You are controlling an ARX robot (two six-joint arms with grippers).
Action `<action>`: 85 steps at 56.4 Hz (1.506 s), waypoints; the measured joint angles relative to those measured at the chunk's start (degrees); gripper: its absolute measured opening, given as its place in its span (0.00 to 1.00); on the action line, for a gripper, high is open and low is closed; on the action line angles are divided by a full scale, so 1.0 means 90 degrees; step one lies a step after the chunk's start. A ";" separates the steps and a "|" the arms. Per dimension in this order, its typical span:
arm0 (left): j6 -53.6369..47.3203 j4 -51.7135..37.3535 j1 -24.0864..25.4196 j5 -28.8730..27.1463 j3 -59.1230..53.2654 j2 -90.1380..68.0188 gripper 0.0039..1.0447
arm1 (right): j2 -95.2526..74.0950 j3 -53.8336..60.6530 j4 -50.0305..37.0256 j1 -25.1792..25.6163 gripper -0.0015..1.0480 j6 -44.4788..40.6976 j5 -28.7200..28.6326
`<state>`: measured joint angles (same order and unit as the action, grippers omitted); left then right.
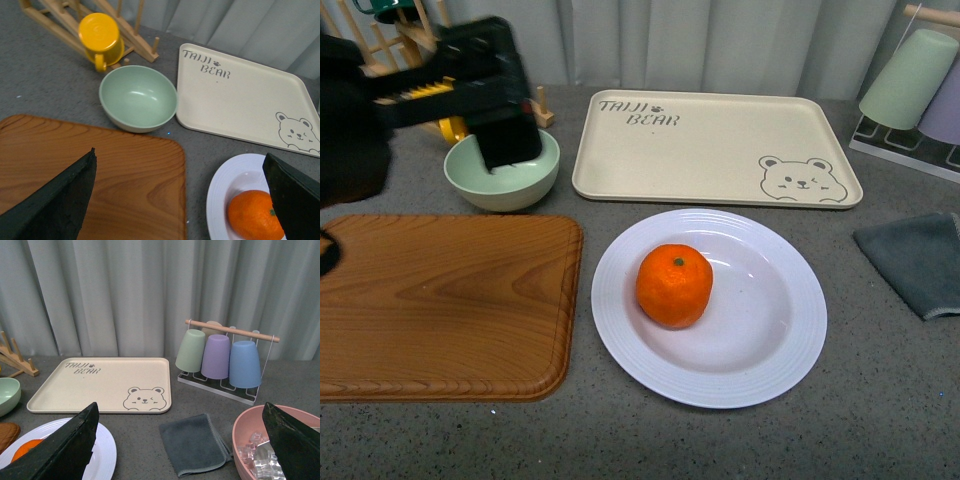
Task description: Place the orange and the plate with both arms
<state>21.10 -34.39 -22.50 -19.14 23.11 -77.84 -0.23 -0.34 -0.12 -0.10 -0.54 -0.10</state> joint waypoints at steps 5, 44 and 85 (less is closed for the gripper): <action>0.0027 0.0580 0.0231 0.0000 -0.0578 0.1105 0.94 | 0.0000 0.0000 0.0000 0.0000 0.91 0.0000 0.0000; -0.1892 0.0801 0.1880 0.1656 -0.2443 0.5656 0.56 | -0.0002 0.0000 0.0002 0.0000 0.91 0.0000 0.0000; -0.2295 0.2616 0.2484 0.2123 -0.2443 0.7468 0.04 | 0.0000 0.0000 0.0002 0.0000 0.91 0.0000 -0.0002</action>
<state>0.45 -10.85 -0.14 -0.03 1.13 -10.63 -0.23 -0.34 -0.10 -0.10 -0.54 -0.12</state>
